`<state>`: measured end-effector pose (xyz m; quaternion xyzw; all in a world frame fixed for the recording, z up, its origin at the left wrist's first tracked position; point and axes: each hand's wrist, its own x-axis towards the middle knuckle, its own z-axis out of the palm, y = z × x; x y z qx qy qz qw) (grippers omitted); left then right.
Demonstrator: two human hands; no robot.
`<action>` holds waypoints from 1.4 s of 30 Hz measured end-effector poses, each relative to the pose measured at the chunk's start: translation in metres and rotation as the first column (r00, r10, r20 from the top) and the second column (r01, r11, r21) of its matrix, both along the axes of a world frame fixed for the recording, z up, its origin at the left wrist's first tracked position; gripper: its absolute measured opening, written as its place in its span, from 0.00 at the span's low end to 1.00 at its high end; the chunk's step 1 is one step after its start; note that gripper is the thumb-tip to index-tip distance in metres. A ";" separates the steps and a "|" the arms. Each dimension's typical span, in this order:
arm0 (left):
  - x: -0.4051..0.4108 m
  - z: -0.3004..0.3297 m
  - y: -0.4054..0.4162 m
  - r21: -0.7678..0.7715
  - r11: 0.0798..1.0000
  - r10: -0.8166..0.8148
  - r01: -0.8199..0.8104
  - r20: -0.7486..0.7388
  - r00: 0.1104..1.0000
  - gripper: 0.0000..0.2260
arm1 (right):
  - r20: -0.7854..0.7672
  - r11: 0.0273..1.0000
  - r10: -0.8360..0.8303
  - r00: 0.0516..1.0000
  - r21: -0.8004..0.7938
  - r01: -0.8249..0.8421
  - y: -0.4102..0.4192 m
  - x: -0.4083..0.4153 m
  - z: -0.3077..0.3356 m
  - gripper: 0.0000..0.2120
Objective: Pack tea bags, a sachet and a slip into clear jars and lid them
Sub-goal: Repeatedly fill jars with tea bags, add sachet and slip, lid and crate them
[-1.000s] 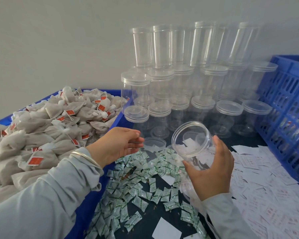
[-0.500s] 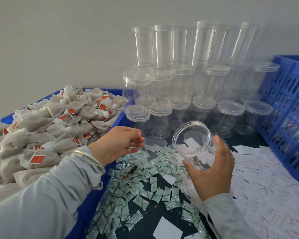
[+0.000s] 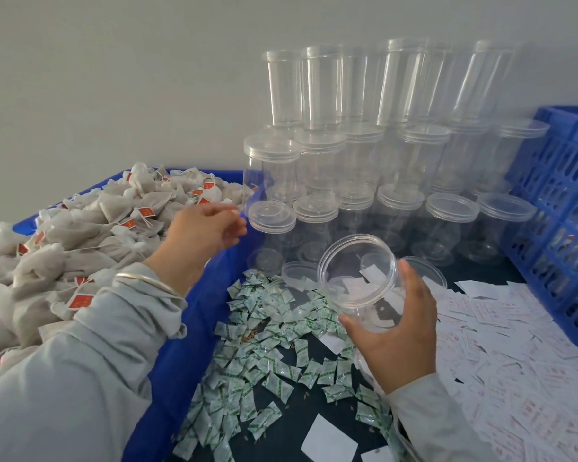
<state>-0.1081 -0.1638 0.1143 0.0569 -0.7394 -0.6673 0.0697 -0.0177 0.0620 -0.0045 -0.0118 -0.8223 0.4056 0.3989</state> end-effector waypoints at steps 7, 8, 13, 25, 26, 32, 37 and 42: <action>-0.025 -0.007 -0.044 -0.351 0.899 0.214 -0.263 -0.173 0.961 0.07 | 0.009 0.978 0.207 0.978 0.019 -0.207 -0.022 0.006 0.011 0.52; -0.028 -0.012 -0.048 -0.449 0.847 0.225 -0.284 -0.182 0.957 0.10 | 0.012 0.974 0.225 0.974 0.035 -0.226 -0.026 0.006 0.013 0.53; -0.036 -0.033 -0.051 -0.797 0.595 0.094 -0.103 -0.058 0.994 0.21 | 0.074 0.932 0.356 0.931 -0.099 -0.349 -0.051 0.006 0.013 0.52; -0.045 -0.053 -0.052 -0.923 0.355 -0.073 0.151 0.134 0.988 0.24 | 0.233 0.900 0.431 0.872 -0.185 -0.396 -0.057 0.008 -0.017 0.51; -0.046 -0.053 -0.052 -0.927 0.348 -0.054 0.136 0.126 0.991 0.22 | 0.242 0.901 0.429 0.870 -0.182 -0.393 -0.057 0.009 -0.016 0.50; -0.046 -0.053 -0.055 -0.944 0.308 0.072 0.120 0.149 0.986 0.13 | 0.281 0.899 0.435 0.855 -0.194 -0.393 -0.056 0.008 -0.016 0.48; -0.043 -0.049 -0.055 -0.936 0.336 0.043 0.107 0.129 0.991 0.10 | 0.305 0.899 0.435 0.847 -0.202 -0.389 -0.052 0.006 -0.019 0.49; -0.039 -0.032 -0.056 -0.912 0.410 0.103 -0.034 0.009 0.995 0.09 | 0.309 0.887 0.455 0.835 -0.241 -0.394 -0.050 0.006 -0.020 0.48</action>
